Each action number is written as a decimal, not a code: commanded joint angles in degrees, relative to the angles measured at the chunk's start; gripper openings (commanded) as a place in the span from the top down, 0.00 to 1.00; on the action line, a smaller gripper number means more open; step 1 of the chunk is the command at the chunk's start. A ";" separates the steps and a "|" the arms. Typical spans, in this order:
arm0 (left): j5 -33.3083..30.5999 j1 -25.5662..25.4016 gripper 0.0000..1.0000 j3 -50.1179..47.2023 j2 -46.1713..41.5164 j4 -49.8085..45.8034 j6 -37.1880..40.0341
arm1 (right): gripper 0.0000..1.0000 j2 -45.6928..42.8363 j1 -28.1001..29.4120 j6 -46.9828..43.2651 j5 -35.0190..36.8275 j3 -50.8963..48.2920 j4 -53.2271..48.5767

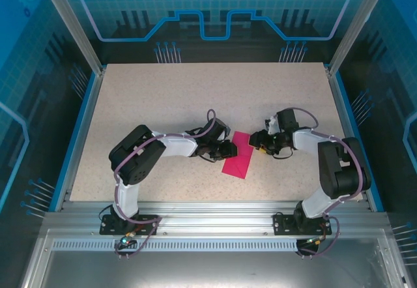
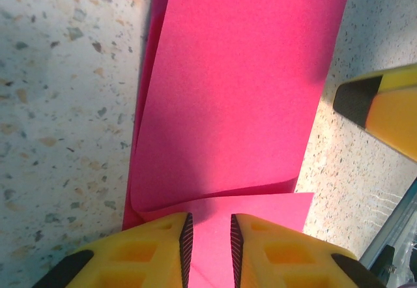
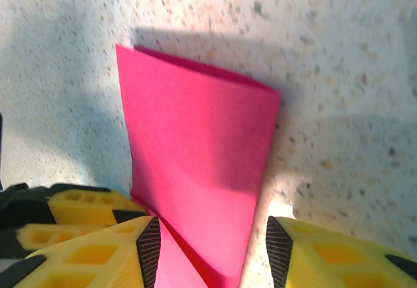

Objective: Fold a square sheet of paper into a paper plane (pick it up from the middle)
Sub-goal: Turn over the triangle at the center of the table.

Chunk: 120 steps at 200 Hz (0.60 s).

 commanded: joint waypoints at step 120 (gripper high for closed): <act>0.01 -0.48 0.74 -0.70 -2.12 -1.37 0.05 | 0.54 1.84 0.68 -0.99 -8.10 -2.32 3.09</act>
